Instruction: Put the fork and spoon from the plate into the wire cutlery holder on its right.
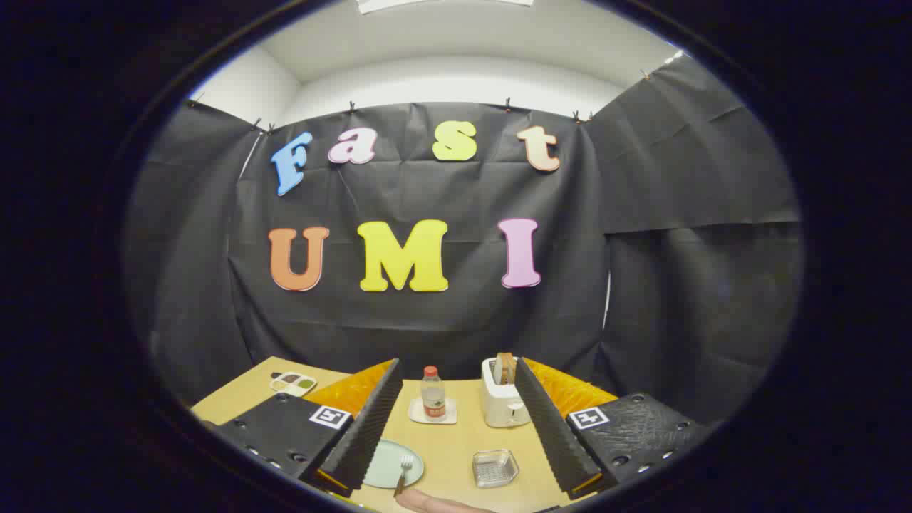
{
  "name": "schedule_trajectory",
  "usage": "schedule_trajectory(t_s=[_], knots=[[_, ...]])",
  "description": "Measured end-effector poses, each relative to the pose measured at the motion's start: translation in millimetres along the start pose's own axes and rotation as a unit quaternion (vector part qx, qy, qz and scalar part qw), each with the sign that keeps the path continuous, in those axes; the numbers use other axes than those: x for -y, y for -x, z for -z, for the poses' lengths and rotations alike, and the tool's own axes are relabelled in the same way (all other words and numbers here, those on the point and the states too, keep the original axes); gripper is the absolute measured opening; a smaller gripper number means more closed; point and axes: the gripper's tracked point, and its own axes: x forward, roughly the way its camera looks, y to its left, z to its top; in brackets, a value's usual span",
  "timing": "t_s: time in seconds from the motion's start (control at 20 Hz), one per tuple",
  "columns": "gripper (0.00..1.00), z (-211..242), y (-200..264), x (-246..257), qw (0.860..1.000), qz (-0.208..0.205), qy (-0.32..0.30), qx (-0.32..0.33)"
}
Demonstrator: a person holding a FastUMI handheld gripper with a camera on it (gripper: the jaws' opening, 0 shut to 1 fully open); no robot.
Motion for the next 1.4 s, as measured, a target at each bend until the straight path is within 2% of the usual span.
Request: schedule_trajectory(t_s=[0.6,0.75,0.85,1.1,1.4], knots=[[0.95,5,-16,-5,1.0,-0.01,0.028,0.001],[0.95,19,-18,-11,0.999,-0.009,0.036,-0.007],[0.95,37,-19,-27,0.999,-0.028,0.04,-0.024],[0.95,95,-30,-47,0.994,-0.038,0.064,-0.077],[0.96,190,-41,-69,0.98,-0.046,0.072,-0.182]])
